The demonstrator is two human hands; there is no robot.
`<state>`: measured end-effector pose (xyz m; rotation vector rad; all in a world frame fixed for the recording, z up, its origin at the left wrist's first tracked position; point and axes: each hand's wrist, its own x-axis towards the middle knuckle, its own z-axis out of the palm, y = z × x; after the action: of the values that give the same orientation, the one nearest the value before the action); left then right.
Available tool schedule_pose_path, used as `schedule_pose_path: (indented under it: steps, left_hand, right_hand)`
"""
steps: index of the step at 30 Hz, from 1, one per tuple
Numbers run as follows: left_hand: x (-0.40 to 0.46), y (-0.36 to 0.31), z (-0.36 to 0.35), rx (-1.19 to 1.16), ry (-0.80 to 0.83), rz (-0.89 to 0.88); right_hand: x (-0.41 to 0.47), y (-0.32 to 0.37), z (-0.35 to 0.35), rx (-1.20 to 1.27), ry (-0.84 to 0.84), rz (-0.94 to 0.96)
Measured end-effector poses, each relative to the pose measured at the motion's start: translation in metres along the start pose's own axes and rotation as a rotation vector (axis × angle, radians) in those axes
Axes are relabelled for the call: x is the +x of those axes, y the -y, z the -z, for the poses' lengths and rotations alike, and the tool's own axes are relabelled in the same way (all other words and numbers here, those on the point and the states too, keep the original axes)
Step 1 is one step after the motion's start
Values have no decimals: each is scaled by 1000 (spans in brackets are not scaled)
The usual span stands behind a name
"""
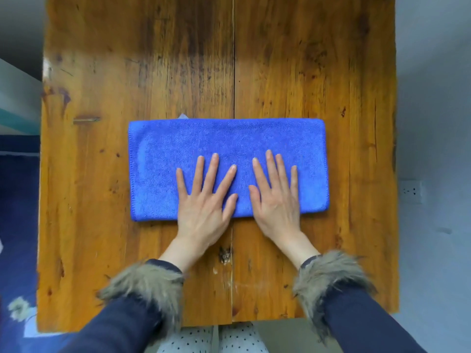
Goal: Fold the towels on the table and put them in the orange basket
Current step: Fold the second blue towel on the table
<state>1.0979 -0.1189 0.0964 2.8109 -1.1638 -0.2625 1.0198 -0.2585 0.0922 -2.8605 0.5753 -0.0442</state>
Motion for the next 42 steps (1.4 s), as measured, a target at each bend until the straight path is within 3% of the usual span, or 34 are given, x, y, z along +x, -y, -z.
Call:
schedule_pose_path:
  steps: [5,10,13,15,17,22,28,34,38,42]
  left_hand:
    - [-21,63,4,52,29,45]
    - [-41,104,11,-8,54,197]
    - [-44,110,20,-177,-90,261]
    - [-41,109,29,-270,-252,397]
    - [-35,107,35,-355,-304,578]
    - [-18,109,40,-493,-135,803]
    - [-5,112,47,-478,39,835]
    - [-1,111,61,-541,84,810]
    - [-3,117,66,-693,111,767]
    - [0,131,67,-1124,183,913]
  right_hand:
    - [-13,-48,6,-53,38,-59]
    - [-14,-56,15,-34,87,-206]
    - [-10,-42,23,-47,67,-277]
    - [-3,-21,27,-33,37,-274]
    - [4,6,26,-18,20,-198]
    - [10,64,2,4,76,-75]
    - [8,68,-14,-75,91,-120]
    - [6,71,-9,-108,133,-136]
    - [8,71,-2,-121,208,-145]
    - [10,72,2,-126,277,-145]
